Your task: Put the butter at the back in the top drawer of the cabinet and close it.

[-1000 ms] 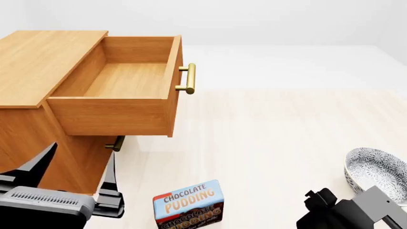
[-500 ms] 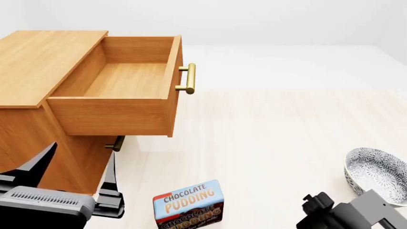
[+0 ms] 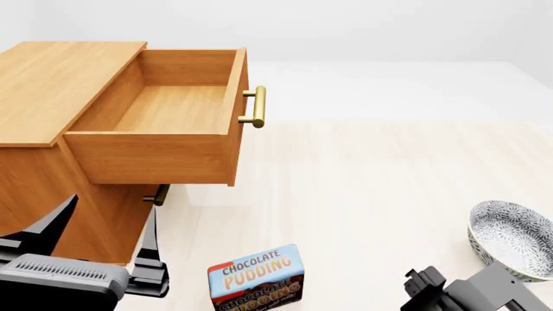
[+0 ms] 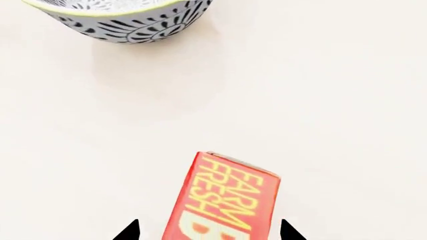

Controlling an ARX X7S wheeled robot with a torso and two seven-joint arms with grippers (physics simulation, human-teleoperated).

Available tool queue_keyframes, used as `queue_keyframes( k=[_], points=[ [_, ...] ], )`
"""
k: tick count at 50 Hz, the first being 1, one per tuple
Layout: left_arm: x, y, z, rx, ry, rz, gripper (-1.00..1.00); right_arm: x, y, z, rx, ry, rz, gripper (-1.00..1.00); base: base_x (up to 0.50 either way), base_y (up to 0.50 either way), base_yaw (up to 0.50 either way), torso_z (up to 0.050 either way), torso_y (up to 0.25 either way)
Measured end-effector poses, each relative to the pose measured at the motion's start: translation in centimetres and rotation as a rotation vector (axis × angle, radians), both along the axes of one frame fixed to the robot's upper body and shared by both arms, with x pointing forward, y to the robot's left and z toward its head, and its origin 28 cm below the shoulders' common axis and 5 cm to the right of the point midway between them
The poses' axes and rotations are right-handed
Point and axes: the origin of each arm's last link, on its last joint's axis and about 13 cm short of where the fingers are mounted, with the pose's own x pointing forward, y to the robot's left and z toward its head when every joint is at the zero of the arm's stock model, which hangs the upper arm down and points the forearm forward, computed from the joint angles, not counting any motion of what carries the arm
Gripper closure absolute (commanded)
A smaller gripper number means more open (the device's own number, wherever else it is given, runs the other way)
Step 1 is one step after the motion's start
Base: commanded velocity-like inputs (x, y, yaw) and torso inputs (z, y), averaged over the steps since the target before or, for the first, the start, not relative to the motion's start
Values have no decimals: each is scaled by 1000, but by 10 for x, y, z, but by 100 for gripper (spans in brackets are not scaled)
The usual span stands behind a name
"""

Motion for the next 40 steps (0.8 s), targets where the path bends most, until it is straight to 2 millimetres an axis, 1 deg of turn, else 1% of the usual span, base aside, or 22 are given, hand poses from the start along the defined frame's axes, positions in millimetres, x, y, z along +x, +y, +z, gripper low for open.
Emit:
queue_keyframes(
  k=[30,31,40],
  points=[
    [0,0,-1,3,8,0,-100,0,-1,-6,25,15,9,-100,0,0,0,0,0],
    [0,0,-1,3,8,0,-100,0,-1,-6,25,15,9,100,0,0,0,0,0],
    [0,0,-1,2,9,0,-100,-1,-2,-5,22,20,6,100,0,0,0,0,0]
  ],
)
